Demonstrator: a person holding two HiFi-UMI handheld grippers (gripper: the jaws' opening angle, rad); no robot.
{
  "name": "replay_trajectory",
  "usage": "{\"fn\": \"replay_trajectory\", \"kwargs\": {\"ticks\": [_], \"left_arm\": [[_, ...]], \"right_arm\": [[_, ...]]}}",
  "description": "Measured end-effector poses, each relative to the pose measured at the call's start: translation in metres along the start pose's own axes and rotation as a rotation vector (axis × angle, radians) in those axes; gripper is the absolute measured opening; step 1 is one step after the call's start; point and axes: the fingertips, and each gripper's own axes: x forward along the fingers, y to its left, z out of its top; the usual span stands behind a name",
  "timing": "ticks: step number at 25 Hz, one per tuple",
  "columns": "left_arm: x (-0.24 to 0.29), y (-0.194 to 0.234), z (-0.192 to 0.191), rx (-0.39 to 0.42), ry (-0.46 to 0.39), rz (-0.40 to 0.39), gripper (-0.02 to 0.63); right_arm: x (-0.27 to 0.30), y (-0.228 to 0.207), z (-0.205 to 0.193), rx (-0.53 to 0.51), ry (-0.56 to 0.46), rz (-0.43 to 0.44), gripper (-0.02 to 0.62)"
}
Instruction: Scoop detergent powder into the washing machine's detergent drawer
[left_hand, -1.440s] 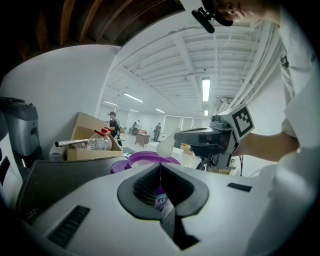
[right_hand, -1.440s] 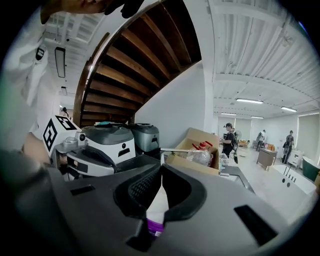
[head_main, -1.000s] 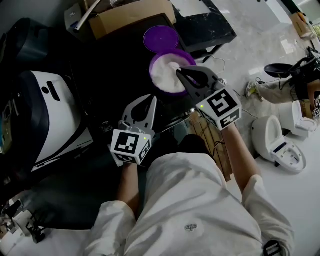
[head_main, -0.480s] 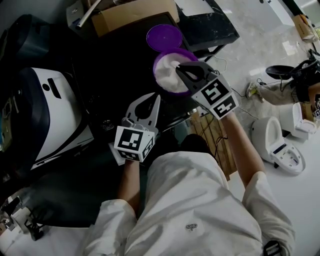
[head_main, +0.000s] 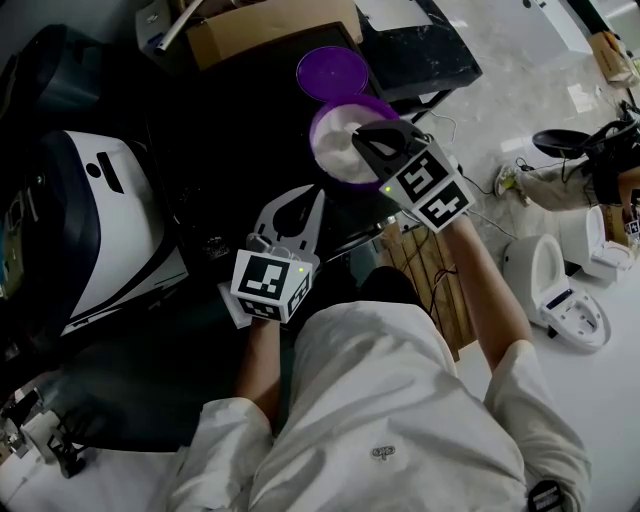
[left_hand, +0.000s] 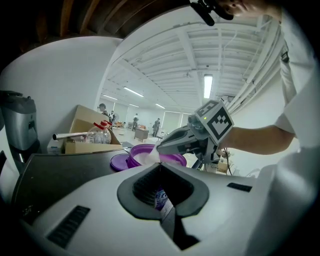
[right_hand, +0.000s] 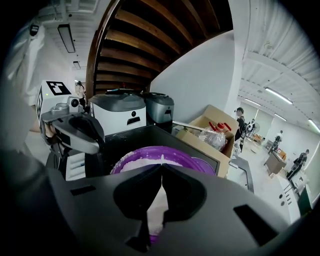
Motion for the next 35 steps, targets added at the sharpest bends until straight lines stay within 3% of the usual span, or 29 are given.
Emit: {"fn": "replay_trajectory", "kwargs": {"ticks": [10, 35], "left_arm": [[-0.001, -0.003, -0.002, 0.005, 0.005, -0.007, 0.02], [-0.006, 0.0, -0.002, -0.003, -0.001, 0.019, 0.02]], "right_arm": [[0.002, 0.017, 0.0, -0.065, 0.029, 0.071, 0.011], [0.0, 0.046, 0.008, 0.044, 0.013, 0.274, 0.008]]}}
